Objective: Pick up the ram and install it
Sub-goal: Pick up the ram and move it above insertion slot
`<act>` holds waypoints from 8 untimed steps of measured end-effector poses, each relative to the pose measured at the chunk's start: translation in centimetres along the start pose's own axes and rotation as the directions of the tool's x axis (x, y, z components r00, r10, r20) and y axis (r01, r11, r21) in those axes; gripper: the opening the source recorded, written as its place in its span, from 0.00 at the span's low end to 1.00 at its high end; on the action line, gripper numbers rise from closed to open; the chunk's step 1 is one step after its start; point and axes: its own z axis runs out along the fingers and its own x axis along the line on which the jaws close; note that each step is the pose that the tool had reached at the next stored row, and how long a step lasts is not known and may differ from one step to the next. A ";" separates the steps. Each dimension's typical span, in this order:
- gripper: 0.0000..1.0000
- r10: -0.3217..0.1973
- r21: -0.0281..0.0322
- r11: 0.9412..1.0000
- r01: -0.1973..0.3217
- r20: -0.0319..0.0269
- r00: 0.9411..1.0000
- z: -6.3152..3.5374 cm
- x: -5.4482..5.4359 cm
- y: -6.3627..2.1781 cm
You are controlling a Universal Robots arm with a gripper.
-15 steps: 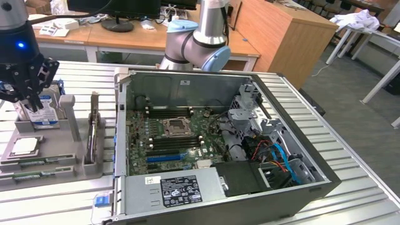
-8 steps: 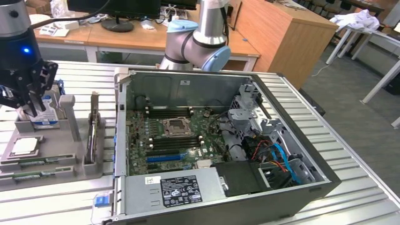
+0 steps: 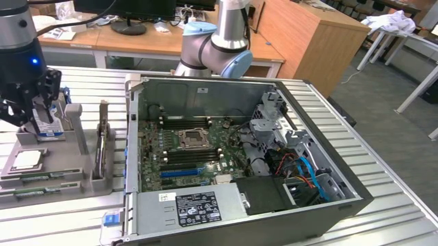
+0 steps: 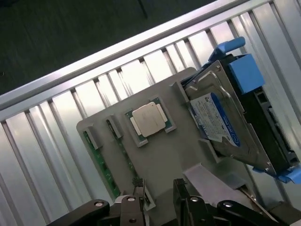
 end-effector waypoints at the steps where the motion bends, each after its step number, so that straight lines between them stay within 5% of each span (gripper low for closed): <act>1: 0.38 -0.018 -0.001 1.000 0.018 -0.001 1.000 0.14 0.0 -0.01; 8: 0.38 -0.145 -0.004 0.989 0.145 -0.006 0.989 1.12 0.0 -0.06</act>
